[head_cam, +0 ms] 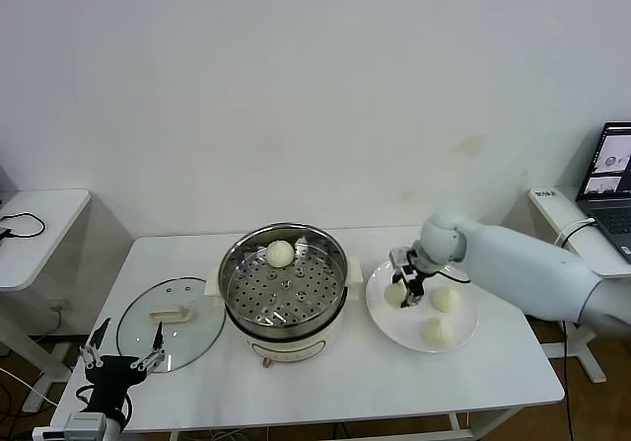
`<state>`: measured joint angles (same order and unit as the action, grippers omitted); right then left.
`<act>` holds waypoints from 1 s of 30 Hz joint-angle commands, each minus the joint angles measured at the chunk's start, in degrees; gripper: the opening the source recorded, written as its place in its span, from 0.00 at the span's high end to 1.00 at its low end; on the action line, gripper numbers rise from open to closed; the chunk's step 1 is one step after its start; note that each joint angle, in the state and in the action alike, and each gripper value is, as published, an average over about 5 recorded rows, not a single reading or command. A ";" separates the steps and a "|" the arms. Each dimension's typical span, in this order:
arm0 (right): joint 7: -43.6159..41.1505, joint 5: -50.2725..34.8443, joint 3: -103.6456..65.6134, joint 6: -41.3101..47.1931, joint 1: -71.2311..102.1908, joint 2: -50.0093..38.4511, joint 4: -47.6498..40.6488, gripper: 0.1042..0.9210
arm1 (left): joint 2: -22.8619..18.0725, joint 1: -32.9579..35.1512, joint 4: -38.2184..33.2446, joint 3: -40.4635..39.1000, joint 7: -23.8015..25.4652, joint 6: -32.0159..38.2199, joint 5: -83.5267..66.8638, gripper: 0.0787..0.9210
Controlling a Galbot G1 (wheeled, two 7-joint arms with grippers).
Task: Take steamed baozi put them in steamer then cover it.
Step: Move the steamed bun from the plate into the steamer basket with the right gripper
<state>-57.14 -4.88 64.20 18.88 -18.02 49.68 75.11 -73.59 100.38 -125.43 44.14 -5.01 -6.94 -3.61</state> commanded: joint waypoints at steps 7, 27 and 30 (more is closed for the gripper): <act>2.15 -16.15 9.23 5.17 -25.36 5.57 5.31 0.39 | 0.58 -0.63 -0.12 -0.51 0.05 -0.13 -0.09 0.12; 11.94 -30.04 7.84 17.83 -12.90 30.87 -1.38 0.38 | 1.07 -0.38 -0.52 1.94 0.20 -0.02 -1.35 0.12; 12.68 -29.95 8.04 18.34 -11.10 32.93 -2.81 0.38 | 1.02 -0.52 -0.59 1.95 0.21 -0.01 -1.38 0.12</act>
<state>-47.56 -30.84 71.51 33.01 -32.94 73.29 74.94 -72.58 99.99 -125.98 45.84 -4.84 -7.00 -4.95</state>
